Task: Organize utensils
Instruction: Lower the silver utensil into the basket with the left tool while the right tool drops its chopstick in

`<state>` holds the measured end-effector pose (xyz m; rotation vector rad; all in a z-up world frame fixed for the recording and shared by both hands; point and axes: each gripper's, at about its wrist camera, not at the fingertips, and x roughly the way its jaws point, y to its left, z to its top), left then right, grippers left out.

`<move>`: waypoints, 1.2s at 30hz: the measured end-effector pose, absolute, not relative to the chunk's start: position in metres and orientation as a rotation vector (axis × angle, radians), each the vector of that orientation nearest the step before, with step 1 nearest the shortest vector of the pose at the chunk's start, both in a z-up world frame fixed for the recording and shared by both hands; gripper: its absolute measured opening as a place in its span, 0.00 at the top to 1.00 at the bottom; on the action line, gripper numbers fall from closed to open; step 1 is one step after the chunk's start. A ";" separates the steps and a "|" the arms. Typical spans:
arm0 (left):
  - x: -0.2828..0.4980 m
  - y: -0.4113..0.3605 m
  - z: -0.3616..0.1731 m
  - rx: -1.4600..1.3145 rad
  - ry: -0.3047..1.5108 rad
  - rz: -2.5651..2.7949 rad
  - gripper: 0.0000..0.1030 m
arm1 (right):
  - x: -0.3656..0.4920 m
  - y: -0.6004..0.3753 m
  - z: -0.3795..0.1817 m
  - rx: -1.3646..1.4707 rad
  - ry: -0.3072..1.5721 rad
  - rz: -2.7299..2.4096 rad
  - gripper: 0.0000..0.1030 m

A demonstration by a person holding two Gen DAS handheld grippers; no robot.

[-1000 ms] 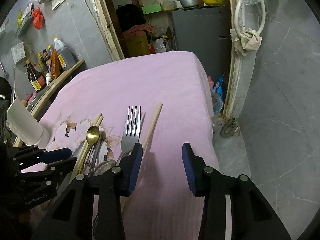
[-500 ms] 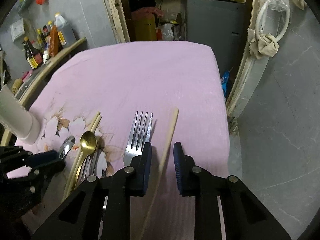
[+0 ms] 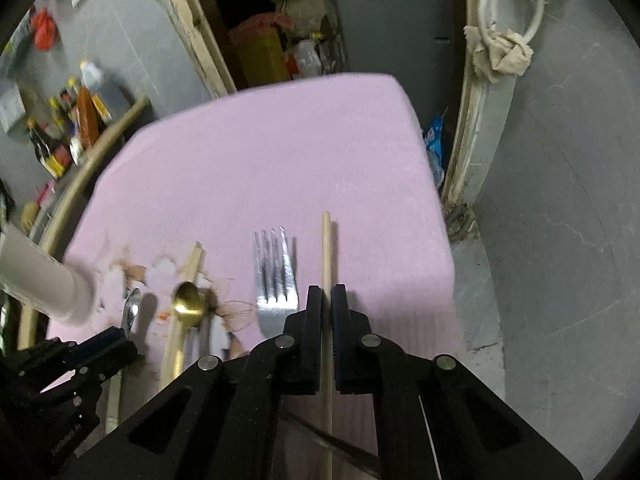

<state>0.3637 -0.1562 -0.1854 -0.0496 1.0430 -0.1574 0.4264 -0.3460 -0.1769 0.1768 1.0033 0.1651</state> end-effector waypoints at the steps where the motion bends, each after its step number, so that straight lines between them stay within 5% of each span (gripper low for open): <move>1: 0.359 -0.151 -0.181 -0.073 1.020 -0.157 0.85 | 0.420 -0.347 -0.171 0.196 0.975 0.171 0.96; 11: 0.322 -0.116 -0.137 -0.211 0.786 -0.143 0.85 | 0.363 -0.339 -0.114 0.326 0.658 0.291 0.96; 36: 0.281 0.031 -0.010 -0.269 0.420 -0.041 0.85 | 0.351 -0.186 -0.002 0.442 0.201 0.496 0.96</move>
